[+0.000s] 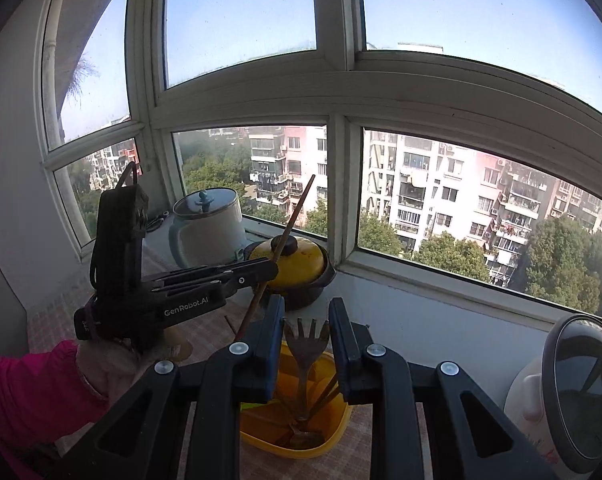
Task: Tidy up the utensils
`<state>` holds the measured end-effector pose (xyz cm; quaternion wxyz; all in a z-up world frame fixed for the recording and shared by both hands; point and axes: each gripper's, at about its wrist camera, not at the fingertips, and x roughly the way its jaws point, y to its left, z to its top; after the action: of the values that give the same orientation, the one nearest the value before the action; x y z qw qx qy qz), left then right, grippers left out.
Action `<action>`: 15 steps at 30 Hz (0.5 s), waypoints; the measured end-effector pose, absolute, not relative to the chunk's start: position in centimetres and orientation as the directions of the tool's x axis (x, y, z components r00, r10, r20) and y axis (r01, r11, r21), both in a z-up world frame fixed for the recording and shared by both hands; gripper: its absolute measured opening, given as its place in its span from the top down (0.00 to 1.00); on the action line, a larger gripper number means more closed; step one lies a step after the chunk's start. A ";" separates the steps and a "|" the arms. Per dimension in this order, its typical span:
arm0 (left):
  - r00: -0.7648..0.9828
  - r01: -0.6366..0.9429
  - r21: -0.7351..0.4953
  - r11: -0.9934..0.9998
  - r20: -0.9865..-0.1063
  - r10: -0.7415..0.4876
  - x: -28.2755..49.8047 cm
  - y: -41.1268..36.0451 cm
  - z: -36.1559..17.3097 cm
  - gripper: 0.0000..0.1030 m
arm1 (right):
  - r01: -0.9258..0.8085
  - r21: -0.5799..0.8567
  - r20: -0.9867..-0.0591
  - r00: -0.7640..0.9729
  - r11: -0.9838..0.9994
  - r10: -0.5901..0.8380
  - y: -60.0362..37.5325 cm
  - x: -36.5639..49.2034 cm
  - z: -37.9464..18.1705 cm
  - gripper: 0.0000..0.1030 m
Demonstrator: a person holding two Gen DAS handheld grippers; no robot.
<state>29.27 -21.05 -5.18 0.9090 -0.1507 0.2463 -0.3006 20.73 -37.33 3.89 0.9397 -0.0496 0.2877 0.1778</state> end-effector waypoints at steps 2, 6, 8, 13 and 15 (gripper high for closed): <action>0.687 0.488 -0.417 0.767 -0.359 -0.632 29.2 -21.1 -5.4 0.96 | -0.358 0.014 -0.565 0.768 0.934 0.302 -37.5 20.9 3.5 0.79; 0.664 0.516 -0.417 0.748 -0.357 -0.657 28.8 -21.3 -5.5 0.96 | -0.354 0.019 -0.577 0.760 0.935 0.299 -37.7 21.0 3.0 0.79; 0.665 0.513 -0.390 0.765 -0.383 -0.641 28.7 -21.6 -5.4 0.90 | -0.354 0.017 -0.579 0.759 0.935 0.298 -37.7 20.8 2.8 0.79; 0.662 0.499 -0.406 0.766 -0.391 -0.639 28.3 -21.0 -5.4 0.77 | -0.348 0.037 -0.591 0.748 0.937 0.301 -38.1 20.8 2.4 0.79; 0.664 0.492 -0.408 0.769 -0.395 -0.635 28.1 -20.7 -5.3 0.77 | -0.339 0.034 -0.597 0.748 0.940 0.291 -38.1 20.9 2.3 0.78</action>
<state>28.14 -20.65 -5.27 0.9022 -0.1345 0.2653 -0.3123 20.89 -38.07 2.26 0.9340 -0.0384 0.3126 0.1686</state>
